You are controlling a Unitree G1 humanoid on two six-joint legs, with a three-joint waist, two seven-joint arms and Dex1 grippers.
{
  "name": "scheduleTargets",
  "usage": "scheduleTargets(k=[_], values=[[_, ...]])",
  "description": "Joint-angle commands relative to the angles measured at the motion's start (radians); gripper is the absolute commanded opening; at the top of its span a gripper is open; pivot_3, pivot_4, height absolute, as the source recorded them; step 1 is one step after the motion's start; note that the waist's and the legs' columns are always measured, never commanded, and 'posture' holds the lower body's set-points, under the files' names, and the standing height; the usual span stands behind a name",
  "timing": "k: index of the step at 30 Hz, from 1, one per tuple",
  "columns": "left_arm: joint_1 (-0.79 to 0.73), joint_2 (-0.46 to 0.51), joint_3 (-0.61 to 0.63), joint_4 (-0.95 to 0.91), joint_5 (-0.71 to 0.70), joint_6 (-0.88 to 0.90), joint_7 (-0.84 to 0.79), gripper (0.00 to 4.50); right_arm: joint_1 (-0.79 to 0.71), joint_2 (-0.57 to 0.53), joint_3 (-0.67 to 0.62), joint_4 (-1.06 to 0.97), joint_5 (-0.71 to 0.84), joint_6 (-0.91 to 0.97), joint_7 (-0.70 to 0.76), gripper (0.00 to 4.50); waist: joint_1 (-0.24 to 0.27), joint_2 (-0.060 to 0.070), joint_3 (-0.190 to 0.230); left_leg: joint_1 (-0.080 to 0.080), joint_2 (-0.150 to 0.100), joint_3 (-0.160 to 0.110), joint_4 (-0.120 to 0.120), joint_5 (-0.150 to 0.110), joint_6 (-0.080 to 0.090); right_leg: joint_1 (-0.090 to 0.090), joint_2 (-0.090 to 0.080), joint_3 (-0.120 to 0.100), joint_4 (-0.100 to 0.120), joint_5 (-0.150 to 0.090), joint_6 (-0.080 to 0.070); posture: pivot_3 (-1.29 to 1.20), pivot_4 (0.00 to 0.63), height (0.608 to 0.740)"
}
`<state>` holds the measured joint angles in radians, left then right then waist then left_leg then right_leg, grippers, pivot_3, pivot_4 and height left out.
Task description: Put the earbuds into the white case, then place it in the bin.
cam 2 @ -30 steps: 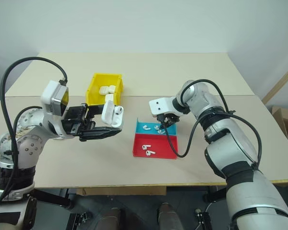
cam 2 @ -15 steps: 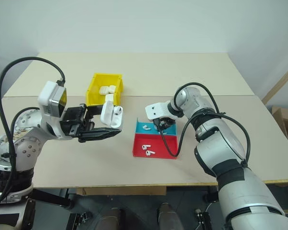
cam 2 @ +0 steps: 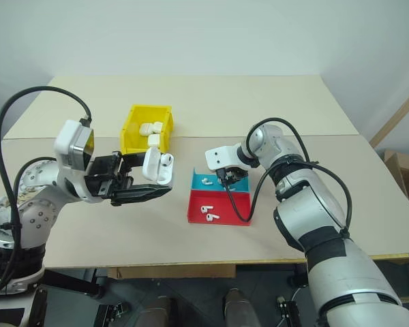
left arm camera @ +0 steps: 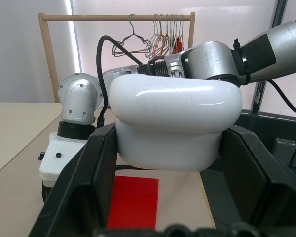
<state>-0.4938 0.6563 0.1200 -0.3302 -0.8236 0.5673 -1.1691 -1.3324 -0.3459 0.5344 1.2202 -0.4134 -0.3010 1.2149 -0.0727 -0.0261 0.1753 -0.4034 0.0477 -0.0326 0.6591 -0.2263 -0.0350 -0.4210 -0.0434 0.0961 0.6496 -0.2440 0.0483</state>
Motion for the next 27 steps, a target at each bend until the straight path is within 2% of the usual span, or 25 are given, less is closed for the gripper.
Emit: scheduleTargets(k=[1,4,5,14,19,23,27], values=[[-0.004,0.016,0.024,-0.031,-0.014,-0.014,0.003,2.82,0.003,0.003,-0.009,0.009,-0.013,-0.009,0.009,1.84,0.000,0.000,0.000,0.000,0.000,0.000,0.000,0.000,0.000,0.000,0.000,0.000,0.000,0.000,0.000,0.00,0.150,0.740],[-0.006,0.021,0.024,-0.027,-0.015,-0.015,0.002,2.82,0.008,0.005,-0.010,0.012,-0.016,-0.006,0.016,0.75,0.000,0.000,0.000,0.000,0.000,0.000,0.000,0.000,0.000,0.000,0.000,0.000,0.000,0.000,0.000,0.00,0.150,0.740],[-0.006,0.023,0.024,-0.026,-0.014,-0.015,0.002,2.82,0.010,0.005,-0.009,0.012,-0.018,-0.009,0.018,0.66,0.000,0.000,0.000,0.000,0.000,0.000,0.000,0.000,0.000,0.000,0.000,0.000,0.000,0.000,0.000,0.00,0.150,0.740],[-0.020,0.028,0.019,-0.008,-0.010,-0.017,-0.003,2.82,0.018,-0.002,-0.067,-0.001,0.023,0.034,0.015,0.65,0.000,0.000,0.000,0.000,0.000,0.000,0.000,0.000,0.000,0.001,0.000,0.000,0.000,0.000,0.000,0.00,0.150,0.740],[-0.039,0.019,0.013,0.016,-0.014,-0.015,-0.010,2.82,-0.007,-0.065,-0.250,-0.077,0.188,0.185,0.056,0.65,0.002,0.001,0.001,-0.001,0.000,0.000,0.000,0.000,0.000,0.000,0.000,0.000,0.000,0.000,0.000,0.00,0.150,0.740],[-0.060,0.008,0.009,0.026,-0.033,0.001,-0.008,2.82,0.084,-0.138,-0.433,-0.351,0.385,0.449,0.106,0.65,0.010,0.001,0.001,-0.003,0.000,-0.001,0.000,0.000,0.000,-0.001,0.000,-0.001,-0.001,0.000,0.000,0.00,0.150,0.740],[-0.092,-0.009,-0.001,0.037,-0.058,0.033,0.003,2.82,0.332,-0.157,-0.637,-0.887,0.624,0.786,-0.007,0.65,0.016,0.001,0.001,-0.002,0.000,-0.002,0.000,0.000,0.000,0.000,0.000,-0.001,-0.001,0.000,0.000,0.00,0.150,0.740]])
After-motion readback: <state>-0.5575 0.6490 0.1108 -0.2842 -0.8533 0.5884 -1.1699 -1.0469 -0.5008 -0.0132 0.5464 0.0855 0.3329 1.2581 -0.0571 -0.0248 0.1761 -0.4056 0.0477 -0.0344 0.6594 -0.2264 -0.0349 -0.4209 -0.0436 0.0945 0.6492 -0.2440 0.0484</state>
